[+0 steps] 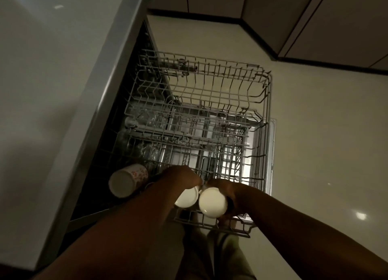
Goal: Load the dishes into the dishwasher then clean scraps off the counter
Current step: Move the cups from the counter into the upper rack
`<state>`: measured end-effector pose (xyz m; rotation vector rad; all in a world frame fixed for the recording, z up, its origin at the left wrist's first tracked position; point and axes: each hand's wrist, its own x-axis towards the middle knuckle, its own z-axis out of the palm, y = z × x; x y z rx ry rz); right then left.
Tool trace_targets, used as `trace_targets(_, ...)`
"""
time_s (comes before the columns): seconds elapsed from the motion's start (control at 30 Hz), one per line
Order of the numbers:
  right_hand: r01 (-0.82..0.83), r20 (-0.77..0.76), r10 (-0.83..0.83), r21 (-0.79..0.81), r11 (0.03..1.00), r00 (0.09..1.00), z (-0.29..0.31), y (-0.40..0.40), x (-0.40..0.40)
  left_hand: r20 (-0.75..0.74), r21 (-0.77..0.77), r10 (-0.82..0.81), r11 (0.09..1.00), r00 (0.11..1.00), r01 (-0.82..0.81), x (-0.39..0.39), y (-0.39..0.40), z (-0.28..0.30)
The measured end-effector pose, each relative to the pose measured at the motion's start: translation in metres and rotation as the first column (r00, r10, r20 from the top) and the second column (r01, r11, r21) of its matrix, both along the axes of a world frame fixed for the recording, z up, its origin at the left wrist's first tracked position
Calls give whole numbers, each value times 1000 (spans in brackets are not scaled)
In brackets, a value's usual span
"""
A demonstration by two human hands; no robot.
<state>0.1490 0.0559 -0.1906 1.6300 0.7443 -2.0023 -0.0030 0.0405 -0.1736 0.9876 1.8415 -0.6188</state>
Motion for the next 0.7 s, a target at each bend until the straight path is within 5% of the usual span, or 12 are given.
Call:
trace_targets(0.1,30,124,-20,-76,997,992,2,5,-4,-21,-10,-77,997,997,77,-1,0,-10)
trace_targets(0.4,4,167,8,-71,997,986,0,9,-8,-104,0,-190,982,976,191,-2,-9,-28)
trace_targets(0.7,-211,214,176,155,965,961,17,29,6,-43,107,-135,985,990,139,-14,-20,13)
